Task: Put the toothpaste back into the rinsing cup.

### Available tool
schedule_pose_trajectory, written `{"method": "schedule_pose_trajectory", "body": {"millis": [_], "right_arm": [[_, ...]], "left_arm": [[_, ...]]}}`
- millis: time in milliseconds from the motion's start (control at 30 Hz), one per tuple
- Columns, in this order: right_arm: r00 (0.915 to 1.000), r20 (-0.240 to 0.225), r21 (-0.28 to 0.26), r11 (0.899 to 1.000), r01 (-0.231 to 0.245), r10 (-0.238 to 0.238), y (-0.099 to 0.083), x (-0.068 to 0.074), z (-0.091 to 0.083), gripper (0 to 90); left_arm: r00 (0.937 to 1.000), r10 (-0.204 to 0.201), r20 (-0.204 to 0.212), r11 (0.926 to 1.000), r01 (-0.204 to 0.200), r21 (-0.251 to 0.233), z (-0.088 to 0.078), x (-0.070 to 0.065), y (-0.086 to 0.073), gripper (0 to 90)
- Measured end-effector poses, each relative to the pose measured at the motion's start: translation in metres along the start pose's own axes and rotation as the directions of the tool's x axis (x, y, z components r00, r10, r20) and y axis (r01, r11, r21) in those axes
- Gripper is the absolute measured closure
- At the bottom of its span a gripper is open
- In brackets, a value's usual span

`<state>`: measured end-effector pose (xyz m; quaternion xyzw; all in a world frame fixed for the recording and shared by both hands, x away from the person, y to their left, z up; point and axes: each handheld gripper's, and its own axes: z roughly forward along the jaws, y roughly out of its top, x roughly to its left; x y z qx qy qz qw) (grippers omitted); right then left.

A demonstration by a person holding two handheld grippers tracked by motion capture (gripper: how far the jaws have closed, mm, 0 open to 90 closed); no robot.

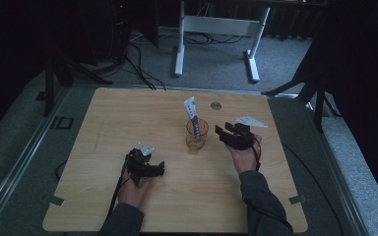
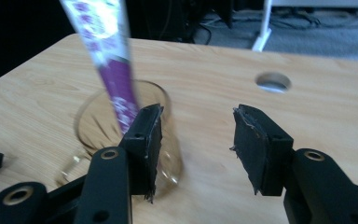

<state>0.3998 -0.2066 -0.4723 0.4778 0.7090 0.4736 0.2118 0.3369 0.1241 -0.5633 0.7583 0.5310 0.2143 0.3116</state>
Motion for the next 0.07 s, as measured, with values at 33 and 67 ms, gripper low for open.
{"method": "schedule_pose_trajectory", "body": {"millis": [33, 67], "right_arm": [[0.9993, 0.019, 0.019, 0.999, -0.032, 0.031, -0.0067, -0.0107, -0.0046, 50.6], [0.9987, 0.027, 0.029, 0.999, -0.044, 0.043, -0.0091, -0.0145, -0.0063, 50.6]], "left_arm": [[1.0, 0.0, 0.0, 1.0, 0.0, 0.0, 0.0, 0.0, 0.0, 7.9], [1.0, -0.002, 0.0, 1.0, 0.002, 0.0, 0.0, -0.0001, 0.0, 7.9]]}}
